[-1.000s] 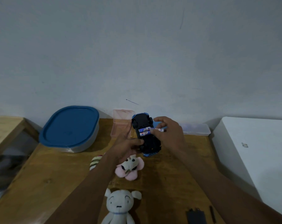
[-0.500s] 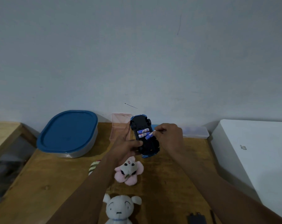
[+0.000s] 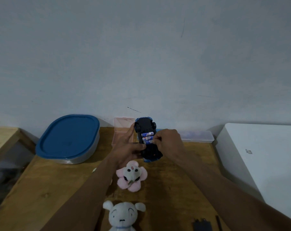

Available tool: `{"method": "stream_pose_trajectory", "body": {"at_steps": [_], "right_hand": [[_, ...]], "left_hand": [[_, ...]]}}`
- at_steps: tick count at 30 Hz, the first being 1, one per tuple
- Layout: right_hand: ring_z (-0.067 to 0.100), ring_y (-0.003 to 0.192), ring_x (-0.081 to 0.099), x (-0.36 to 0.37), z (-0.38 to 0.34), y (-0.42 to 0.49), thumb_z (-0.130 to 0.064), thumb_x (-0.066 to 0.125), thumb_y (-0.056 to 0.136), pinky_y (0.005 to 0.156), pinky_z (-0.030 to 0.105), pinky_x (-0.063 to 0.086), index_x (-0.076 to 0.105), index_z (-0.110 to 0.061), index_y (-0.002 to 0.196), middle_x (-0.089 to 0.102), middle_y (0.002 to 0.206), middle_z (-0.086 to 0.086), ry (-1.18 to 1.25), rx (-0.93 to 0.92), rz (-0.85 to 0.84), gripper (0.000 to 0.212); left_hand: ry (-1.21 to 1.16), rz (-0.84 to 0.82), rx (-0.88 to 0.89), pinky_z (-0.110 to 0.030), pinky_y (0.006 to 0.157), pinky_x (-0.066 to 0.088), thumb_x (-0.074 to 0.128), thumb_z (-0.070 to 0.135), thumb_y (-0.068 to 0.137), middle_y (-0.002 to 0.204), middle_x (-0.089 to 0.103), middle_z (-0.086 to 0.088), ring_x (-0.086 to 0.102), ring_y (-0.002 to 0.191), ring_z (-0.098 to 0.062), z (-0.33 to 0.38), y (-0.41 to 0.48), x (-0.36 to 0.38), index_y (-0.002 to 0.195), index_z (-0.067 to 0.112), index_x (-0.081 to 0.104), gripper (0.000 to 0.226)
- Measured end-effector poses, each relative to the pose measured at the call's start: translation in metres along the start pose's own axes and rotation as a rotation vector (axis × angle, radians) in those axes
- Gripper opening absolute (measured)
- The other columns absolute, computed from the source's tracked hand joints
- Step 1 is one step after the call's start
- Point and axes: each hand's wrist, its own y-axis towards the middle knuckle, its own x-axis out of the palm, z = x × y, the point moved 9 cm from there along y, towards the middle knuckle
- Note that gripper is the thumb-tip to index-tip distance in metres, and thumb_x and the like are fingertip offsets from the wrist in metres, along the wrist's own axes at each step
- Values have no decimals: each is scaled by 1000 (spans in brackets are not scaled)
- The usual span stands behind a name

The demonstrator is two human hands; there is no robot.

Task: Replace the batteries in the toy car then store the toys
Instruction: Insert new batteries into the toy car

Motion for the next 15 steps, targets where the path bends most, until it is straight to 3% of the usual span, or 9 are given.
{"method": "stream_pose_trajectory", "body": {"at_steps": [6,12,15], "right_hand": [[21,95,63,0,-2,-5,-21,63,90,83,25,48,71,-10,102,70,107,8,-27,-52,3,19],[20,87,57,-3,-6,-2,-19,60,92,72,22,40,69,-10,111,63,108,11,-54,-135,-64,23],[23,93,56,1,-3,-2,-15,55,94,74,22,37,66,-17,118,59,106,10,-6,-135,-62,26]], "left_hand": [[48,-15,-12,-55,84,55,56,-18,84,105,70,-26,68,100,-43,-1,-1,2,149,45,23,97],[30,-1,8,-54,81,57,57,-18,84,108,70,-26,67,98,-43,2,1,3,150,44,23,97],[60,2,1,-54,82,56,60,-15,84,113,67,-26,68,99,-41,2,4,6,147,47,25,95]]}}
